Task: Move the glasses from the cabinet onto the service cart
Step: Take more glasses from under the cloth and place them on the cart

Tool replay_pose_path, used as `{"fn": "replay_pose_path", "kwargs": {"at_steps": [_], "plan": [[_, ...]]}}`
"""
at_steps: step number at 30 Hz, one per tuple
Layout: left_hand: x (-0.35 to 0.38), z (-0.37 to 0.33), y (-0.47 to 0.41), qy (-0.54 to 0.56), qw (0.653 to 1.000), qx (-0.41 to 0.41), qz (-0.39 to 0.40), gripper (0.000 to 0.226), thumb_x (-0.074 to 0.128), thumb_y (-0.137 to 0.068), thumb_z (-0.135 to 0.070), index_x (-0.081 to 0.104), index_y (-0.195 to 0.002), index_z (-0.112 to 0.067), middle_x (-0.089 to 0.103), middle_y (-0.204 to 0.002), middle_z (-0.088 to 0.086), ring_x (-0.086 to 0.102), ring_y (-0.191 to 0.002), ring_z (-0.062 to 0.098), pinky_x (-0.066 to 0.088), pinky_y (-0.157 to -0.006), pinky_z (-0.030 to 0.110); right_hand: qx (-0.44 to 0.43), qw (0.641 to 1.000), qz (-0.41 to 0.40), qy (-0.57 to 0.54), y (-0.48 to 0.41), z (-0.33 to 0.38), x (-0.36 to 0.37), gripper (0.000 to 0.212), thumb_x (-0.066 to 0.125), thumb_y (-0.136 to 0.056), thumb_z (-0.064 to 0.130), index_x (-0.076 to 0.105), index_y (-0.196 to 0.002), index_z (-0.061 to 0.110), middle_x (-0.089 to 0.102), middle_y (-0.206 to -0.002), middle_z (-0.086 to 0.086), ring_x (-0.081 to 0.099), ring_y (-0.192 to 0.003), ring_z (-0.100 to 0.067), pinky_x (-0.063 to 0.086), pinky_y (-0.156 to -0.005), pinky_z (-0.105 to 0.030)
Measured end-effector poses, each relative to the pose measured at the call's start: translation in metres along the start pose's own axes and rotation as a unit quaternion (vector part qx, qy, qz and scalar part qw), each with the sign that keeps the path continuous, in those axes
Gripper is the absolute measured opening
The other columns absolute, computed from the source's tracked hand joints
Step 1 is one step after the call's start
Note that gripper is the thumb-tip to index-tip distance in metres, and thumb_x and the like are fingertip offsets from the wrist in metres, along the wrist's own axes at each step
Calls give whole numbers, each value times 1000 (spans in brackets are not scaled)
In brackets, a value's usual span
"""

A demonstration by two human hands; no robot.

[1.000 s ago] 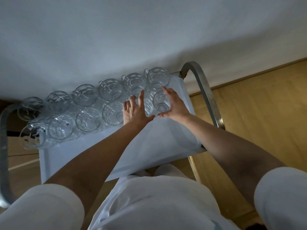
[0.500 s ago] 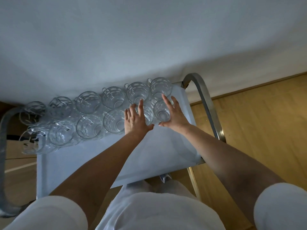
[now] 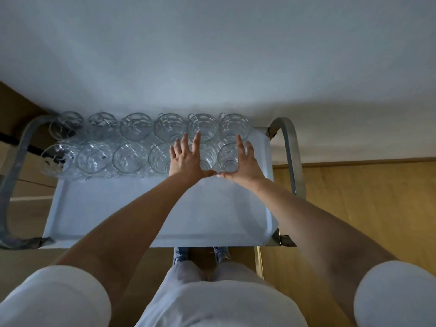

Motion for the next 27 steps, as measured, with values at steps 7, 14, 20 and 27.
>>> {"fn": "replay_pose_path", "kwargs": {"at_steps": [7,14,20,27], "plan": [[-40,46,24,50,997,15,-51,95,75,-72,-52,25,-147,-24,17,-155,10,14,-142,33,12,-118,44,-12,998,-27,48,17,17,-14,102,60,-79,63,-5,-151,33,-10,-159,-3,0,-146,-33,24,-113,-57],[-80,68,41,73,995,53,-34,83,75,-75,-43,32,-144,-25,28,-151,5,24,-139,32,20,-115,44,-1,989,-144,-25,49,39,-17,69,61,-90,38,27,-147,20,12,-157,-9,13,-145,-28,27,-114,-48],[-99,17,44,39,990,135,-23,78,69,-78,-50,33,-143,-26,33,-148,6,28,-137,33,23,-113,45,-4,975,-203,-92,103,47,-30,63,64,-88,25,36,-142,12,20,-156,-9,18,-145,-21,23,-115,-37],[-74,-190,77,51,934,351,25,69,70,-81,-40,39,-140,-22,38,-146,5,30,-137,30,23,-114,43,71,941,-306,-123,198,-61,-145,66,68,-86,24,36,-143,12,30,-152,-6,26,-141,-17,21,-111,-22]]}}
Point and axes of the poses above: each hand's wrist, its own y-axis away from the middle knuckle, its own x-axis out of the palm, z = x × y, the point moved 6 cm from there along -y, towards the middle knuckle
